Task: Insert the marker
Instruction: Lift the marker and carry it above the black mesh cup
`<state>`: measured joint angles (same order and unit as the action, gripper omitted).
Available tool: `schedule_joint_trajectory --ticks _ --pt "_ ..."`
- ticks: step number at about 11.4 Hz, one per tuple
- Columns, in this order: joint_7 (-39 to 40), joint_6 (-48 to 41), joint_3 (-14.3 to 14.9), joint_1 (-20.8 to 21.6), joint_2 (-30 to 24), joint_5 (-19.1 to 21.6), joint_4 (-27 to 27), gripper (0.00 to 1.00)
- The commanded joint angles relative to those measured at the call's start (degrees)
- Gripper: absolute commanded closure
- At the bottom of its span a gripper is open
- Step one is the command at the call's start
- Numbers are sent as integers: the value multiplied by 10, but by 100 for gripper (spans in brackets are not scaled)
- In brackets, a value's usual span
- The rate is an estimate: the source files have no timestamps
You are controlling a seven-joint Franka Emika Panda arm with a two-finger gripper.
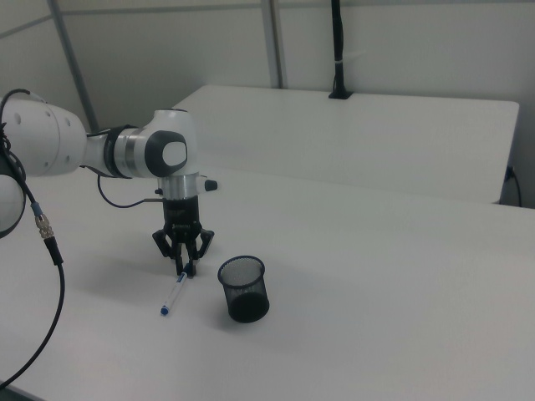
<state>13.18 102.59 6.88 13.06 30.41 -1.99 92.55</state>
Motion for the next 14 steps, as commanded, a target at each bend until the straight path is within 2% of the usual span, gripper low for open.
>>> schedule_joint_trajectory --ticks 1,2,4,8,10,13,14 --pt "-11 13 0 3 -11 -5 12 95" --pt "-11 10 0 2 -15 -5 11 100" --pt "-10 2 0 -1 -31 -5 8 100" --pt "-10 -6 9 -15 -103 3 -39 100" --pt "-5 18 11 -35 -140 3 -38 100" --pt "-4 80 53 -44 -168 4 -30 100" --pt "-1 92 56 -54 -169 3 -19 100"
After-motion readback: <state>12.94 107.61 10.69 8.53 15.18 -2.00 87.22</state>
